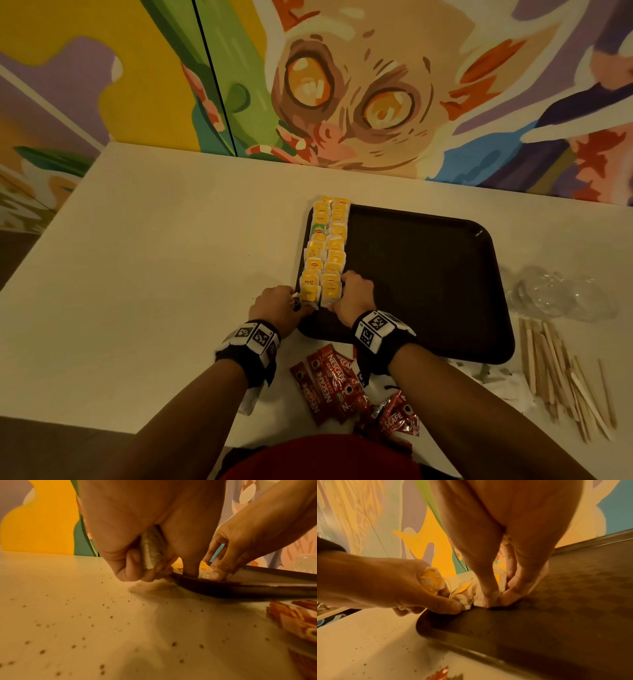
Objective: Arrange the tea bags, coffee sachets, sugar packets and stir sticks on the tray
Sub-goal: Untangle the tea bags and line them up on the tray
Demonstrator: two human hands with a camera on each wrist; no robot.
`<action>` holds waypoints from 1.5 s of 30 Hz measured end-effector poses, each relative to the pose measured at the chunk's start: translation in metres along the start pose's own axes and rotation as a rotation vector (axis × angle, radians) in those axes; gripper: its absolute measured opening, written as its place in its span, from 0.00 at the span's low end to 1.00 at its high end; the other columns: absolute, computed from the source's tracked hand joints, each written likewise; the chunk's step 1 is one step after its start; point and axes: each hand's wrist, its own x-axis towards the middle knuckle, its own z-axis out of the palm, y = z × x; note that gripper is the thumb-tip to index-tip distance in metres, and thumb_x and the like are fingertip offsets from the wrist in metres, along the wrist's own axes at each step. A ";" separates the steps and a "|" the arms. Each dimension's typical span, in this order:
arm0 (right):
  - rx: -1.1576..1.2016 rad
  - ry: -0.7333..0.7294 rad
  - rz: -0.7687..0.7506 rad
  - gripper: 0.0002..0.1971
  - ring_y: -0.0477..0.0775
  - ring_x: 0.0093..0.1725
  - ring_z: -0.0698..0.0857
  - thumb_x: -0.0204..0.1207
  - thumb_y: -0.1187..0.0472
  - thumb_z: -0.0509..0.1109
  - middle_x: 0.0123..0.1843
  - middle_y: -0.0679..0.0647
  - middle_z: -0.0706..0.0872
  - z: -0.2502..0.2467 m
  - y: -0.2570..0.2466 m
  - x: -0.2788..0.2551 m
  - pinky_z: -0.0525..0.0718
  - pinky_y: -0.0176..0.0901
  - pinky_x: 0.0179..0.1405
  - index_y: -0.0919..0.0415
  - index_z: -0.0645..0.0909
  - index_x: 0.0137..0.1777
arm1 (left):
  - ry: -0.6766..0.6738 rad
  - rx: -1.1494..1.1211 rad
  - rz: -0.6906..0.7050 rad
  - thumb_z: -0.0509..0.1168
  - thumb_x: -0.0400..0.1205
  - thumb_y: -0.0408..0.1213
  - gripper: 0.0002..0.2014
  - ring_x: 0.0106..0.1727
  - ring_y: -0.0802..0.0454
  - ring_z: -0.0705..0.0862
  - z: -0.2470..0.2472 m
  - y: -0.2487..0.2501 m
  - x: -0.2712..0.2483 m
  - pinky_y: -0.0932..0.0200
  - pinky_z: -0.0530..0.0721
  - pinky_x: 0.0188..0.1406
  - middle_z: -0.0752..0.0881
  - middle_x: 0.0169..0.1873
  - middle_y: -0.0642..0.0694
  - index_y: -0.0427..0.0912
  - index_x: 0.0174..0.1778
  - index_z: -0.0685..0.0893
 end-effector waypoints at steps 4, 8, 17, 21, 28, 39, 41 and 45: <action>0.019 -0.001 -0.016 0.25 0.60 0.65 0.82 0.71 0.63 0.80 0.67 0.62 0.81 -0.003 0.001 0.001 0.82 0.46 0.59 0.63 0.77 0.67 | 0.011 -0.006 -0.019 0.68 0.75 0.62 0.21 0.42 0.50 0.85 -0.001 0.002 0.001 0.50 0.88 0.45 0.86 0.42 0.48 0.46 0.49 0.83; 0.003 -0.014 -0.033 0.30 0.60 0.67 0.80 0.69 0.63 0.82 0.68 0.61 0.80 -0.002 0.002 0.000 0.83 0.50 0.64 0.63 0.74 0.69 | -0.009 -0.066 -0.033 0.71 0.72 0.62 0.22 0.40 0.51 0.85 -0.002 0.002 0.002 0.52 0.88 0.43 0.86 0.41 0.47 0.46 0.45 0.83; 0.069 0.115 -0.225 0.24 0.52 0.62 0.80 0.76 0.59 0.76 0.65 0.55 0.76 -0.014 0.005 -0.016 0.79 0.37 0.55 0.55 0.75 0.70 | 0.087 -0.553 0.040 0.80 0.67 0.52 0.23 0.38 0.54 0.85 -0.038 -0.017 -0.010 0.56 0.84 0.40 0.87 0.38 0.49 0.48 0.54 0.83; 0.322 0.001 -0.441 0.10 0.44 0.46 0.84 0.78 0.58 0.75 0.50 0.46 0.84 -0.018 -0.016 -0.031 0.81 0.29 0.40 0.53 0.85 0.58 | -0.031 -0.660 0.156 0.79 0.71 0.38 0.22 0.27 0.64 0.81 -0.051 -0.008 -0.023 0.71 0.77 0.25 0.86 0.38 0.48 0.47 0.59 0.81; 0.301 -0.147 -0.613 0.07 0.48 0.51 0.85 0.78 0.59 0.74 0.52 0.50 0.89 -0.016 -0.040 -0.046 0.84 0.39 0.53 0.57 0.89 0.54 | -0.125 -0.623 0.357 0.76 0.74 0.30 0.20 0.39 0.67 0.85 -0.059 -0.004 -0.042 0.72 0.80 0.35 0.85 0.46 0.51 0.41 0.60 0.80; 0.433 -0.048 -0.494 0.07 0.46 0.45 0.88 0.80 0.60 0.72 0.48 0.49 0.90 -0.020 -0.028 -0.043 0.88 0.43 0.52 0.57 0.88 0.55 | -0.197 -0.707 0.246 0.66 0.83 0.41 0.11 0.24 0.58 0.74 -0.066 -0.014 -0.054 0.63 0.75 0.23 0.79 0.31 0.47 0.35 0.51 0.81; 0.458 -0.019 -0.491 0.07 0.46 0.41 0.88 0.81 0.60 0.72 0.49 0.50 0.90 -0.021 -0.027 -0.042 0.89 0.41 0.46 0.57 0.88 0.56 | -0.224 -0.758 0.209 0.64 0.85 0.39 0.11 0.25 0.56 0.73 -0.067 -0.016 -0.054 0.61 0.73 0.23 0.79 0.31 0.46 0.33 0.52 0.81; 0.463 -0.004 -0.463 0.08 0.48 0.42 0.90 0.82 0.61 0.70 0.49 0.49 0.89 -0.028 -0.028 -0.043 0.90 0.43 0.48 0.56 0.87 0.58 | -0.150 -0.802 0.150 0.60 0.87 0.38 0.09 0.24 0.55 0.71 -0.071 -0.018 -0.052 0.61 0.70 0.24 0.78 0.32 0.45 0.40 0.54 0.84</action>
